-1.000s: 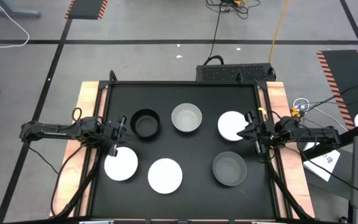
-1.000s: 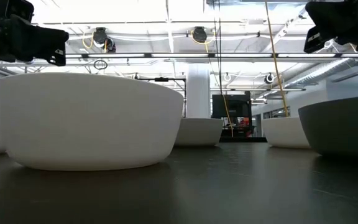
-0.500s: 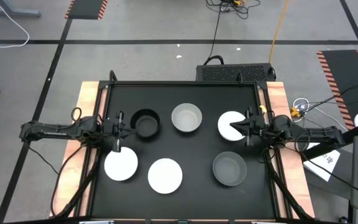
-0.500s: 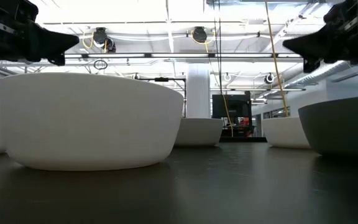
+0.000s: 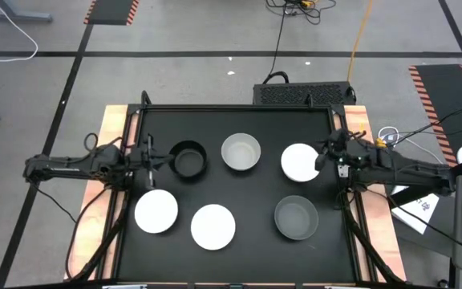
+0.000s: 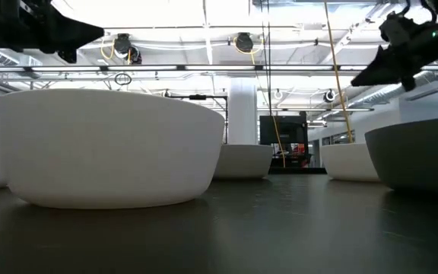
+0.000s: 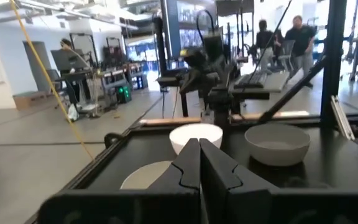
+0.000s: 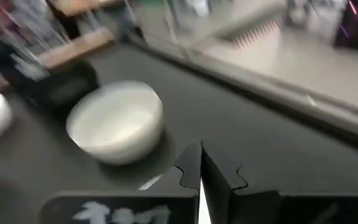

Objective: Nest bowls inside each other
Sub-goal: Stack the top right white bowl on the light gray bowl

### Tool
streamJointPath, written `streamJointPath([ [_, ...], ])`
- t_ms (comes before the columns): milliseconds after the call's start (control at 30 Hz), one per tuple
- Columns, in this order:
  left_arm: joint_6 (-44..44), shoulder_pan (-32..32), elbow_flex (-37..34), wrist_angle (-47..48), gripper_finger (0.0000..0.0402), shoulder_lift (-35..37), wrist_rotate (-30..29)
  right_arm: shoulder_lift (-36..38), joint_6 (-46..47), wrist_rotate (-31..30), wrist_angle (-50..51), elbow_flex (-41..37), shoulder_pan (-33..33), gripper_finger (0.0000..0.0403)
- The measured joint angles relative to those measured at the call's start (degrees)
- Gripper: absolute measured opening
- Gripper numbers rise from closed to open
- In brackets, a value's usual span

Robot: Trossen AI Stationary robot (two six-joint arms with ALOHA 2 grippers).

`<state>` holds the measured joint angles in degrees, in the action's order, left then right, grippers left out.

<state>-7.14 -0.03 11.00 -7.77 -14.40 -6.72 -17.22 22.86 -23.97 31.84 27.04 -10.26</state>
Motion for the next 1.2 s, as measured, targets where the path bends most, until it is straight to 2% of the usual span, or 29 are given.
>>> streamJointPath([
  [67, -0.04, 0.0, 0.03, -0.02, 0.0001, -0.34, 0.06, -3.12, 1.87, 0.0, 6.22, 3.78, -1.05, 0.0],
  [167, -0.05, 0.0, 0.03, 0.13, 0.0001, -0.34, 0.07, -7.3, 5.37, 0.56, 8.98, 7.72, -2.42, 0.0],
  [233, -0.06, 0.0, 0.03, 0.37, 0.0002, -0.34, 0.2, -10.33, 6.41, 3.76, 9.76, 9.02, -3.31, 0.0],
  [467, -0.56, 0.0, 0.03, 0.37, 0.0002, -0.34, 2.19, -21.37, 10.87, 12.35, 10.17, 10.09, -8.63, 0.0009],
  [600, -0.63, 0.0, 0.03, 1.06, 0.0003, -0.34, 2.2, -27.12, 10.49, 16.77, 11.56, 10.09, -13.14, 0.0015],
  [667, -0.63, 0.0, 0.03, 2.16, 0.0003, -0.34, 2.29, -29.52, 8.8, 17.03, 12.38, 10.09, -15.18, 0.0015],
  [967, 0.45, 0.0, 0.03, 5.12, 0.0003, -0.34, 4.78, -33.97, 2.91, 17.02, 13.16, 10.09, -21.13, 0.0015],
  [1200, 0.12, 0.0, 0.03, 5.2, 0.0003, -0.34, 5.2, -34.9, 0.06, 20.2, 13.97, 10.09, -23.33, 0.0015],
])
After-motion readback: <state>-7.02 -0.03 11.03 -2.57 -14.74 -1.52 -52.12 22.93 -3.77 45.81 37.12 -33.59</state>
